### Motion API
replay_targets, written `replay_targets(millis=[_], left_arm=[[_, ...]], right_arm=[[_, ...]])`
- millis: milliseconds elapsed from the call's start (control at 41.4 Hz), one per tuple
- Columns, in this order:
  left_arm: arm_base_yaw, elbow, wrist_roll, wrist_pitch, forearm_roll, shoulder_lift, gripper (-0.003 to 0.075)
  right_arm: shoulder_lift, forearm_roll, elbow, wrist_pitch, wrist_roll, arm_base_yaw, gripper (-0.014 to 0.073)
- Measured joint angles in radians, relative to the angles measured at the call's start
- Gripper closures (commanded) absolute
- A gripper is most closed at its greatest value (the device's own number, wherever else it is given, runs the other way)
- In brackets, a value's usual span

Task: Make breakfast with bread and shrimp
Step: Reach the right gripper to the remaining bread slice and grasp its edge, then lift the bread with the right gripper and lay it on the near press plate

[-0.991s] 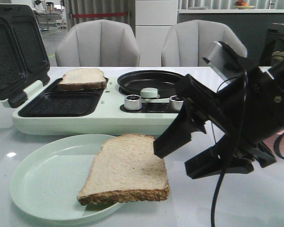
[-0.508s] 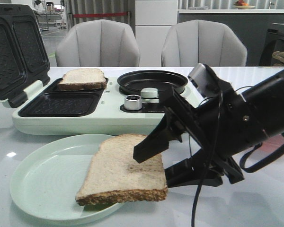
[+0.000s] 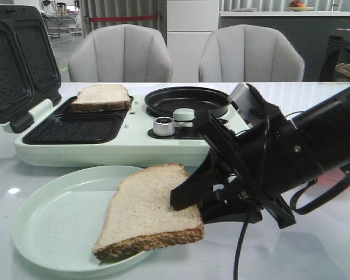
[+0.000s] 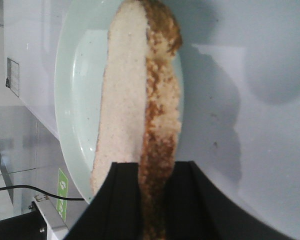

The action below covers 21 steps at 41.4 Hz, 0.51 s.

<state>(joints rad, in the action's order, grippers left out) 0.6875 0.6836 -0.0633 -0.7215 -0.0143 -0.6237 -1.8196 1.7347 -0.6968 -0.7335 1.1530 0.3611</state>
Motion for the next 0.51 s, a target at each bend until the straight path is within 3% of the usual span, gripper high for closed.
replay_targets(millis=[193, 508], left_arm=[[0.000, 0.000, 0.000, 0.000, 0.000, 0.000, 0.0230], [0.000, 0.000, 0.000, 0.000, 0.000, 0.000, 0.0230]], right_arm=[[0.000, 0.002, -0.001, 0.000, 0.021, 0.000, 0.0503], [0.061, -0.015, -0.001, -0.006, 0.054, 0.000, 0.0508]])
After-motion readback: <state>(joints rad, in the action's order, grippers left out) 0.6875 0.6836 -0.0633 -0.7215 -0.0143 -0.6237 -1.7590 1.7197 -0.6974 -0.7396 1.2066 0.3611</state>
